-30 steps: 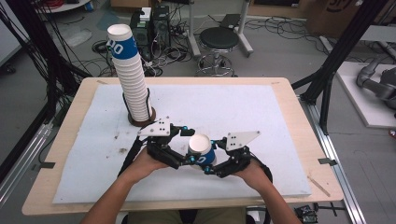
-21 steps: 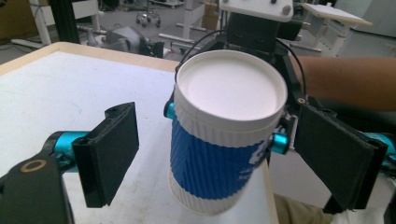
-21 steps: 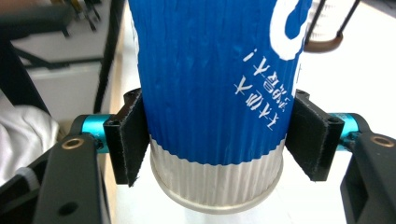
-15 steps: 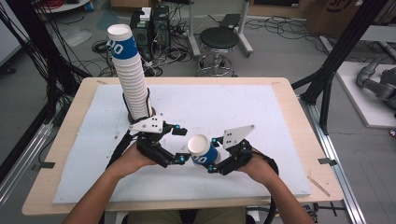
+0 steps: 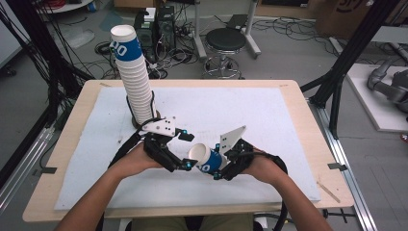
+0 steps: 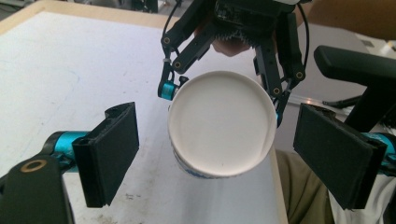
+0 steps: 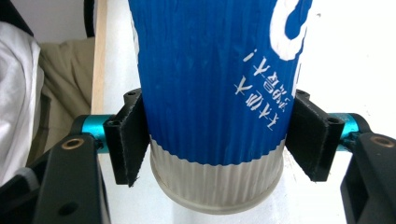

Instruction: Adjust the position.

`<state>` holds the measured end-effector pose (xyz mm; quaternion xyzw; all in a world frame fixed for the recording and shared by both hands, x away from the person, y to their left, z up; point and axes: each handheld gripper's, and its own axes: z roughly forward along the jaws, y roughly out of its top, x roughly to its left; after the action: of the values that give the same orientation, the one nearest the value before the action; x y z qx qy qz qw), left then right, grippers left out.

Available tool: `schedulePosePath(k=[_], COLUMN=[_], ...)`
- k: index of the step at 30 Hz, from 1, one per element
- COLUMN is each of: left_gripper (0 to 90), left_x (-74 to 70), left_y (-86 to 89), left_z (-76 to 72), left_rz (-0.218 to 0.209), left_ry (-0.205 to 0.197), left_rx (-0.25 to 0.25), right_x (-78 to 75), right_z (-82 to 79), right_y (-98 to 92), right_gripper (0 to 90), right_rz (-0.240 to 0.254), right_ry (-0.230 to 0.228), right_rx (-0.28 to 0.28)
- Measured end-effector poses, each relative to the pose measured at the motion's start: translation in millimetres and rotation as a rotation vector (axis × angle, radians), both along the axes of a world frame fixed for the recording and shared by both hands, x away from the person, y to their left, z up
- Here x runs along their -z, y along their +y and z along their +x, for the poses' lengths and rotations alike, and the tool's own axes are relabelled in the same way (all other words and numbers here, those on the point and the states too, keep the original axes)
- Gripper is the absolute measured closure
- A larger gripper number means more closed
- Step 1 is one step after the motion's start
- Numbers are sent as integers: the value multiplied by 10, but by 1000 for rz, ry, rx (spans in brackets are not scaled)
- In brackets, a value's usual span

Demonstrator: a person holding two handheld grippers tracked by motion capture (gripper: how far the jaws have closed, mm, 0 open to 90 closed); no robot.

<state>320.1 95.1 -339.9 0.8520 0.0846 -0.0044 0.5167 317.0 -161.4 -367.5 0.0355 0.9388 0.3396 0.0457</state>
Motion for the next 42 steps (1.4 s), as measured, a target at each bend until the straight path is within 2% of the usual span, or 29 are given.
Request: schedulePosePath(k=[6,9,14,20,28,31,34,37,39,42], left_gripper=[146,148,162,201,295,302,302,304,304,304], left_x=[36,64,77,101,126,120,106,101,112,143], left_y=[-129,-185,-220,-238,-266,-261,-239,-189,-155,-111], left_z=[2,10,34,41,48,46,41,46,50,60], left_rz=[81,102,116,133,164,161,146,113,87,77], left_ry=[0,0,9,25,22,14,-5,-12,-3,-3], left_rx=[24,30,35,55,84,90,88,76,73,64], right_x=[-35,-65,-74,-55,-36,-35,-41,-35,-38,-41], right_z=[11,12,1,-1,-4,-2,-17,-17,-20,-10], right_y=[84,128,185,206,220,219,200,152,109,33], right_gripper=[296,295,295,295,294,293,243,182,182,182], right_rz=[-63,-91,-134,-144,-162,-156,-144,-78,-22,56], right_ry=[-1,11,7,8,-2,-9,-17,-21,-6,3], right_rx=[-22,-22,-38,-42,-46,-54,-44,-25,2,18])
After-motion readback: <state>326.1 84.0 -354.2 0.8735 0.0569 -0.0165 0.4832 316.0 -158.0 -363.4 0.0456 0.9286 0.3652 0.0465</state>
